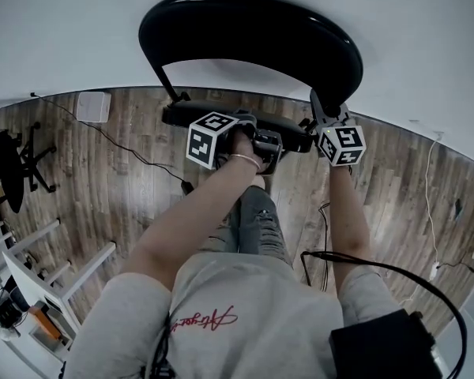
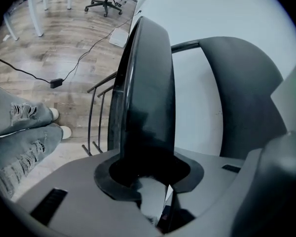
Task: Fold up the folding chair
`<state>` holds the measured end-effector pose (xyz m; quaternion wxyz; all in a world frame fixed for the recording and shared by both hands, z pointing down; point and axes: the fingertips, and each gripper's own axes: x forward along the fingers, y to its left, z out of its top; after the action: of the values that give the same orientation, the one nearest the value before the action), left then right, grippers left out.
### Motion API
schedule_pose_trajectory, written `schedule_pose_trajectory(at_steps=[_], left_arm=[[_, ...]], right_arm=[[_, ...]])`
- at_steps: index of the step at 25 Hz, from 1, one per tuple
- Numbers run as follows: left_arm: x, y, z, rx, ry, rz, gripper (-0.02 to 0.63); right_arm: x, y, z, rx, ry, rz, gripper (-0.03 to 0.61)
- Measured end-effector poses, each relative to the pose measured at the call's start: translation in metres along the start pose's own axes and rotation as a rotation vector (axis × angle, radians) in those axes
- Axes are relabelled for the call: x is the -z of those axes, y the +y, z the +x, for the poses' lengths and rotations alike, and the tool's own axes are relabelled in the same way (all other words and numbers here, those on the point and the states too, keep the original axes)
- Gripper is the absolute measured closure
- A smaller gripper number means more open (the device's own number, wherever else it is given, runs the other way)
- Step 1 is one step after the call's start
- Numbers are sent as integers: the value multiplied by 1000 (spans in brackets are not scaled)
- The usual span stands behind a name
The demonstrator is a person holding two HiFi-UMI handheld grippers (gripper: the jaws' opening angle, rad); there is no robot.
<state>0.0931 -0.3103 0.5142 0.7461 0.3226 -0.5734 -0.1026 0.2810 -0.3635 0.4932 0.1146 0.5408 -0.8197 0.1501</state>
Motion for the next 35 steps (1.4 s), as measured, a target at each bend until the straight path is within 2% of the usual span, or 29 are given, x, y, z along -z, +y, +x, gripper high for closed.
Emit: schedule_pose_trajectory(at_steps=[3,6,9,16,18,20,21,24,26,27,28,31,35], left_arm=[[-1,-3,3,-16,-14,-5,473],[-4,-23,19,-12,-4,-45,464],[-7,-46,34,-27,-15,-77,448],[-5,-50,41,-41,-50,-87,427],[-5,-49,42,-65,-39,-71,426],[-4,-48,42,-88,2,-26,426],[-2,-49,43,-84,26,-6,426],[-2,-49,45,-68,56,10,426],[-4,-48,47,-113,53,4,426],[-5,-47,49,-147,52,-1,431],[-6,-46,50,-181,50,-1,445],[-8,-46,55,-240,35,5,468],[-6,-54,60,-222,35,-14,466]], right_arm=[[-8,3,2,-41,-34,20,563],[-11,4,2,-63,-6,-13,563],[-14,-2,4,19,27,-79,563],[-24,-18,-15,237,-82,-78,553],[-24,-23,-25,309,-80,-96,498],[-25,-26,-41,366,-77,-115,357],[-26,-24,-51,384,-79,-125,337],[-28,-2,-86,400,-92,-116,339],[-22,31,-101,334,-71,-77,343],[-16,51,-102,288,-51,-57,409],[-9,69,-98,246,-30,-45,560],[3,98,-70,172,16,-35,560],[-5,93,-37,158,58,-77,561]])
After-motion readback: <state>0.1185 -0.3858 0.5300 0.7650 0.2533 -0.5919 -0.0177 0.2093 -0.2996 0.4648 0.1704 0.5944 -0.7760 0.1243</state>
